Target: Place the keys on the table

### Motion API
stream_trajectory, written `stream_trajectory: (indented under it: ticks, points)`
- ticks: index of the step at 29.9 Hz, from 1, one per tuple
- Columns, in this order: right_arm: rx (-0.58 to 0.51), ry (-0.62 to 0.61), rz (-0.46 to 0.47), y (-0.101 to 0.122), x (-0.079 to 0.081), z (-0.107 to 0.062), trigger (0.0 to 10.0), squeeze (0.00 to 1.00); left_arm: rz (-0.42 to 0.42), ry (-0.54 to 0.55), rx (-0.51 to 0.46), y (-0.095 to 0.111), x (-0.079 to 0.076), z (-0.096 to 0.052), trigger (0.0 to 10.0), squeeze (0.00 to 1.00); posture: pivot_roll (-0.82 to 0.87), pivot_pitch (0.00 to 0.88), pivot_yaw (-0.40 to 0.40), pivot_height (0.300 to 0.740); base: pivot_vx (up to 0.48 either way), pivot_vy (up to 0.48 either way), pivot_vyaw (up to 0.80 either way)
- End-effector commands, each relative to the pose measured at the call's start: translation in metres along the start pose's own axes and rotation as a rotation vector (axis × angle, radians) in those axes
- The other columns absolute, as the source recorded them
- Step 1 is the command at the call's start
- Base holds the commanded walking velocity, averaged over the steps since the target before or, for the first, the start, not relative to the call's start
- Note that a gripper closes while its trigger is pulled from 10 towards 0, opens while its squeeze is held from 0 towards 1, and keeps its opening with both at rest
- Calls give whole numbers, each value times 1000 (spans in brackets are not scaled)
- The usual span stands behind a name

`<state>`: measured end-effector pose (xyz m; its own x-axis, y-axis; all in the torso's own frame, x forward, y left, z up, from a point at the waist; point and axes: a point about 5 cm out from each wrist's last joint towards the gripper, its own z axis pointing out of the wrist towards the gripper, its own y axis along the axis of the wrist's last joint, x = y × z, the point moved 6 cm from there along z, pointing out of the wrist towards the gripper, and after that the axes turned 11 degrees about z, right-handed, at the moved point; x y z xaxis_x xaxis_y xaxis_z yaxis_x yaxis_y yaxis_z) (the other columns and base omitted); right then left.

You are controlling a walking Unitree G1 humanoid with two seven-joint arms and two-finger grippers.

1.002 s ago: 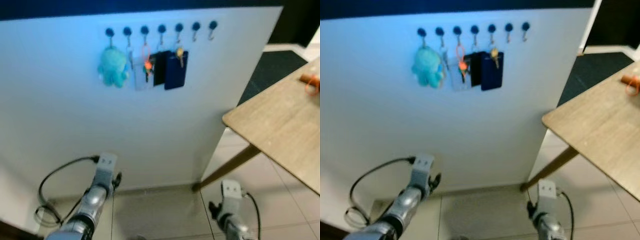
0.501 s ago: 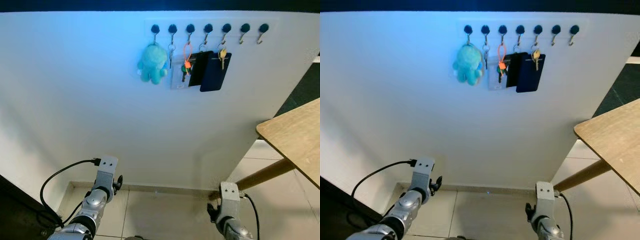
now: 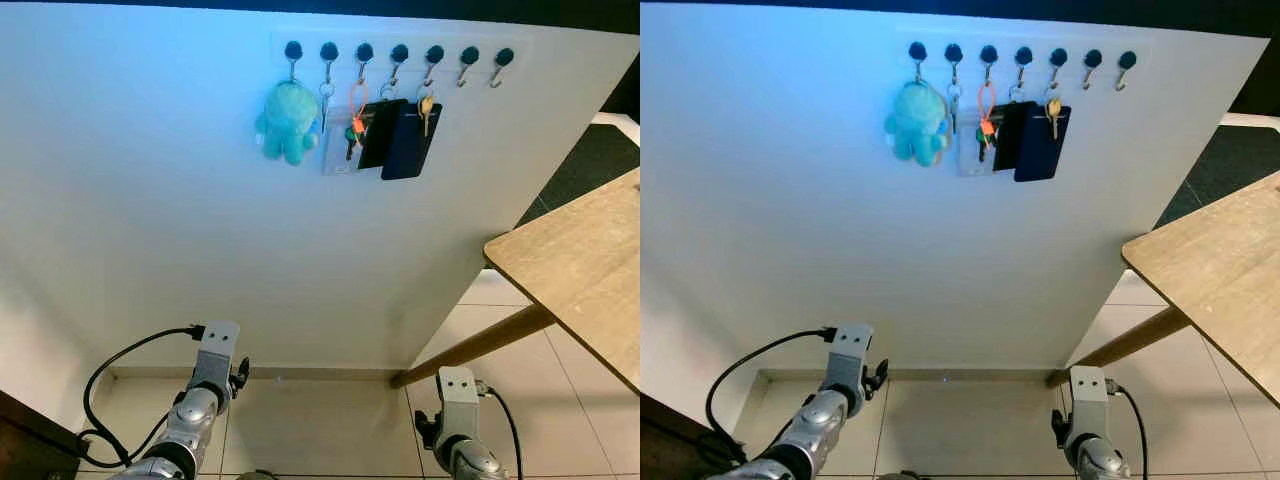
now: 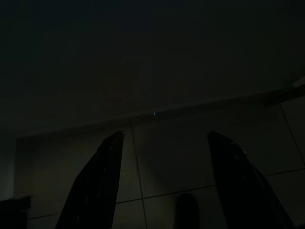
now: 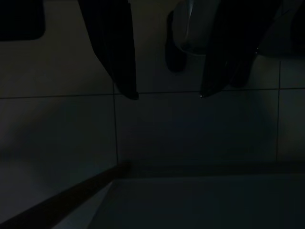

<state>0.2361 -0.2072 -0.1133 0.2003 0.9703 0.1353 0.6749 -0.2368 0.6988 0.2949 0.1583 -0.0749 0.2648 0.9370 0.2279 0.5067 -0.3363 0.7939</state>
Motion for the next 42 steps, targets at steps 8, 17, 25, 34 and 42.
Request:
stream_trajectory:
  ticks: [8,17,25,34,42]
  points:
    - [2,-4,-1,-9,-1,-4,10000,0,-30,9,-16,-2,0,-2,10000,0,5,65,-49,740,0,0,0]
    - [-2,-3,9,-10,2,-3,10000,0,-8,-3,-43,5,0,-1,10000,0,11,60,-39,740,0,158,0]
    - [-8,-5,13,-7,4,-2,10000,0,6,-28,-73,11,0,-1,10000,0,12,51,-35,740,0,0,0]
    - [-6,-3,13,-8,5,-2,10000,0,-21,-22,-71,11,0,-1,10000,0,18,38,-37,740,0,0,0]
    - [-10,-3,13,-7,6,-2,10000,0,-22,-32,-58,9,0,0,10000,0,17,34,-35,740,0,0,0]
